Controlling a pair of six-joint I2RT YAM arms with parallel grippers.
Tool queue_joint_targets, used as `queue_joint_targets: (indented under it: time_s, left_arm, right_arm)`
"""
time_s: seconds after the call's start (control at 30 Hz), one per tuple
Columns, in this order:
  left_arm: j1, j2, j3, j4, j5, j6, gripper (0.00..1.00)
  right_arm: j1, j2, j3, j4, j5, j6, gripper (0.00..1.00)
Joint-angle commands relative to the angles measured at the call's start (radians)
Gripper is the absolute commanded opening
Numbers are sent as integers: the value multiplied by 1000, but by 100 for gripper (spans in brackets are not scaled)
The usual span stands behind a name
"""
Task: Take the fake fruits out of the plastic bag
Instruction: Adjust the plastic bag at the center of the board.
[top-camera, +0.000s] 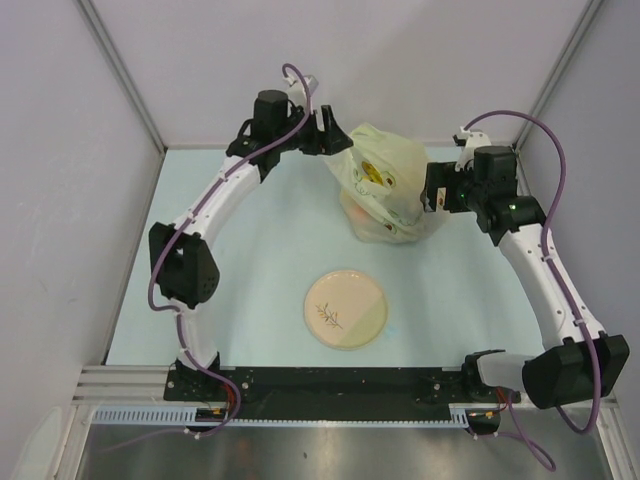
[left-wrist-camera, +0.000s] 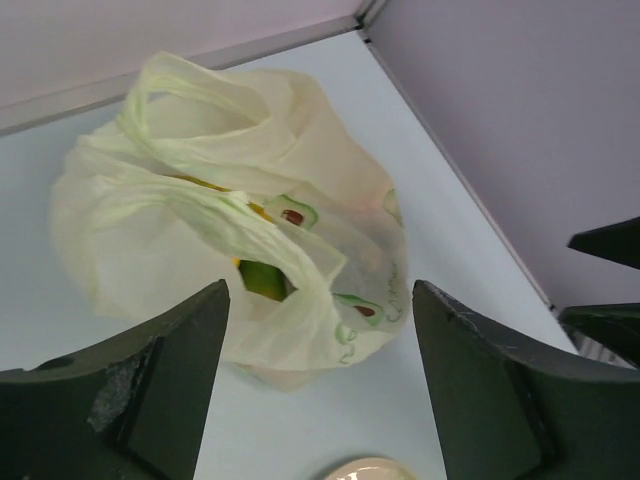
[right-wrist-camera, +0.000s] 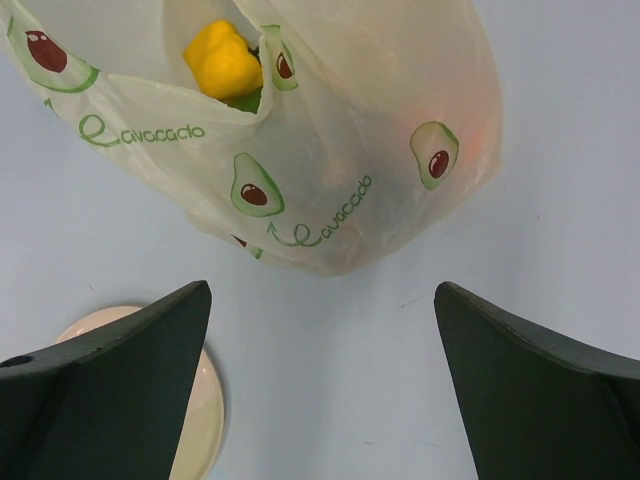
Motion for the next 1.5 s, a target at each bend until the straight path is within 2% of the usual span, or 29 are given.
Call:
queue_joint_targets:
  time_s: [0.0,0.1,0.2,0.27,0.3,0.33,0.37,0.4,0.43,0.53,0.6,0.67,0.7,0.73,0.77,0.83,0.97,1.1,1.27,1.47]
  left_arm:
    - [-11,-51,-54,59,101,-89,79]
    - [-17,-14,-68,90,111,-117,80]
    - [-37,41,-16,93,34,-108,80]
    - [-45,64,35,95,-51,-91,73]
    - [-52,69,52,95,-60,-60,67]
    - [-54,70,64,102,2,-40,44]
    - [-54,66,83,105,39,-25,29]
    - [-54,58,86,96,62,9,18]
    - [-54,29,83,78,73,24,1]
    - [-34,-75,26,11,78,90,0]
    - [-7,-141,-69,-26,108,151,0]
    - [18,-256,-186,-72,125,188,0]
    - [23,-294,-225,-88,128,205,0]
    - [24,-328,-285,-132,127,225,0]
    - [24,-385,-314,-145,119,262,0]
    - [24,-425,-379,-151,107,274,0]
    - [24,-476,-523,-116,118,262,0]
    - [24,-494,-587,-94,85,262,0]
    - [21,-516,-635,-70,101,253,0]
    - [9,-545,-670,-51,104,242,1]
  right_arm:
    - [-16,16,20,58,-53,10,100]
    - [-19,32,20,53,-76,10,100]
    - [-30,71,19,71,-135,11,100]
    - [-35,83,20,85,-136,4,100]
    - [-35,86,20,102,-118,2,99]
    - [-35,94,22,110,-110,-10,99]
    - [-33,98,23,113,-110,-22,98]
    - [-34,102,23,133,-127,-38,98]
    - [-35,114,25,143,-139,-62,98]
    - [-36,167,89,173,-268,-50,100]
    - [-32,192,109,254,-366,-20,99]
    - [40,229,120,358,-283,5,100]
    - [62,243,139,363,-217,-36,100]
    - [80,256,155,361,-231,-91,100]
    - [106,284,178,373,-212,-180,95]
    - [185,327,199,392,-123,-233,92]
    - [251,450,278,453,36,-273,89]
    - [275,562,438,482,115,-277,89]
    - [288,720,620,516,206,-366,91]
    - [295,853,730,483,132,-423,98]
